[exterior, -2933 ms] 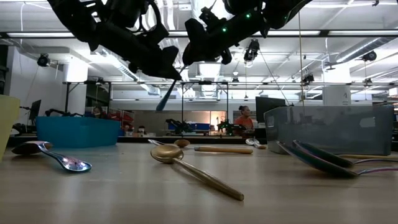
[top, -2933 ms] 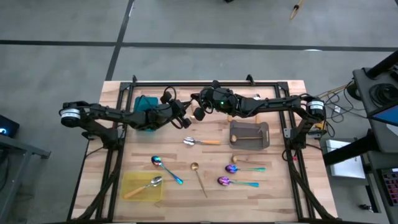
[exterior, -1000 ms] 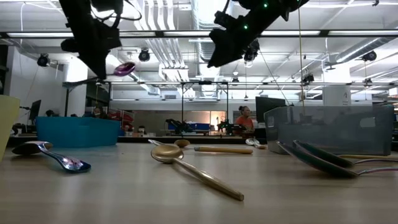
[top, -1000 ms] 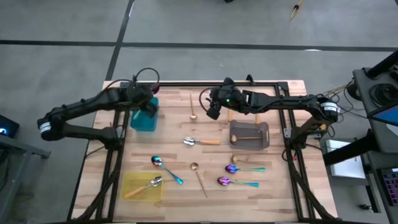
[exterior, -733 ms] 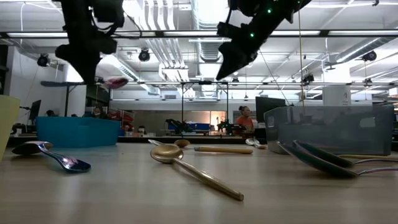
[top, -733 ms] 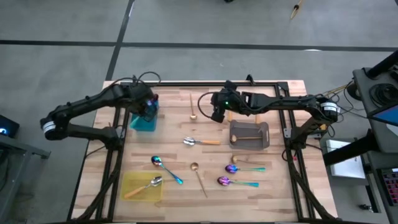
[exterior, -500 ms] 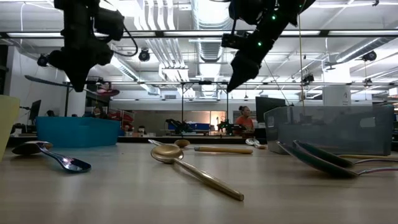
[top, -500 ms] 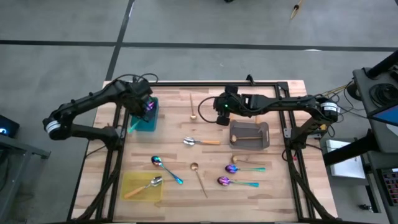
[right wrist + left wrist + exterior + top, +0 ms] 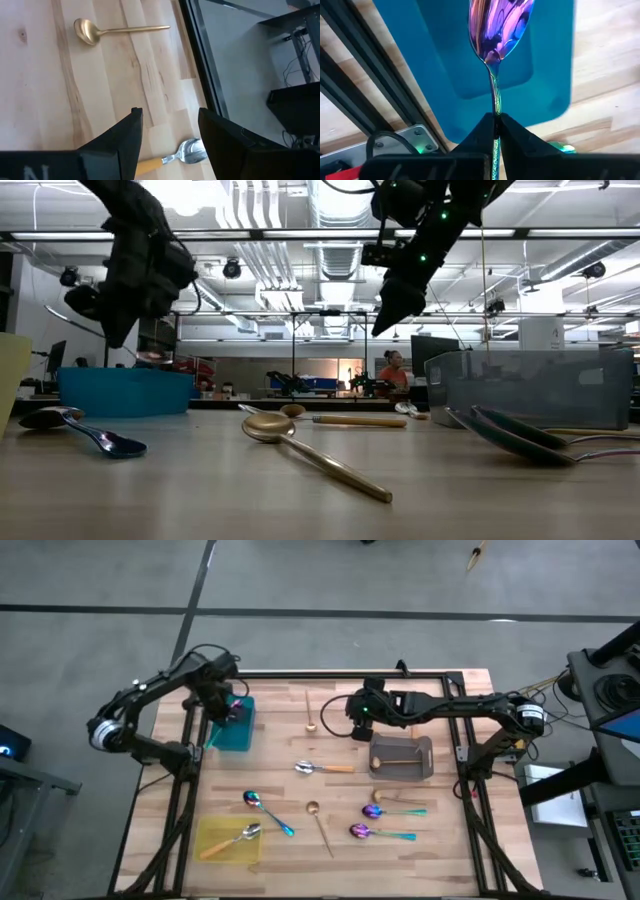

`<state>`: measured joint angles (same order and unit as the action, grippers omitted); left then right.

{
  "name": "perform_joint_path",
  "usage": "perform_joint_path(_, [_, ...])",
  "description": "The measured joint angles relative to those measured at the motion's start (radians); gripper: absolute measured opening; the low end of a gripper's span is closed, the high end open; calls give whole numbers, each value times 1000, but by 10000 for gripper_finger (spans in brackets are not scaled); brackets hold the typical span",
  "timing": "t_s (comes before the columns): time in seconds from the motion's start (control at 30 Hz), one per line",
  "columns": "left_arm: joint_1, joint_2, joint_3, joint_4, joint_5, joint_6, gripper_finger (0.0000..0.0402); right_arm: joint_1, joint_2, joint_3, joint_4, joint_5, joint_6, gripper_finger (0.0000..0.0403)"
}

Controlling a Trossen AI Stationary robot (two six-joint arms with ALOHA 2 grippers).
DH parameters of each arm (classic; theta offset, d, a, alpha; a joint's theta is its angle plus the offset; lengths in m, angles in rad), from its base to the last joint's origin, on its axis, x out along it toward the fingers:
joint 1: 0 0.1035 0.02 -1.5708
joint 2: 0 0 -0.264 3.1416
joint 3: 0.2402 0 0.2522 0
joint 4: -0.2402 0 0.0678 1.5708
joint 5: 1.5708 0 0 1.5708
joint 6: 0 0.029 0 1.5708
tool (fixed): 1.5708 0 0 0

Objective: Sort silverware by color (type)
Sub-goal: Put the blue spoon into the blue bin

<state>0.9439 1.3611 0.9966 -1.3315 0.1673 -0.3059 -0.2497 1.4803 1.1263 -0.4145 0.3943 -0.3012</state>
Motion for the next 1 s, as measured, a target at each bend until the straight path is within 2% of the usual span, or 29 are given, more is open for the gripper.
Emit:
perform_joint_path(0.43, [15,213,0,29,1,96,0,0,0,0,0,0,1,183])
perform_joint_path(0.7, [15,276,0,68,1,103,0,0,0,0,0,0,1,183])
perform_joint_path(1.0, [15,280,0,136,1,98,8,0,0,0,0,0,1,183])
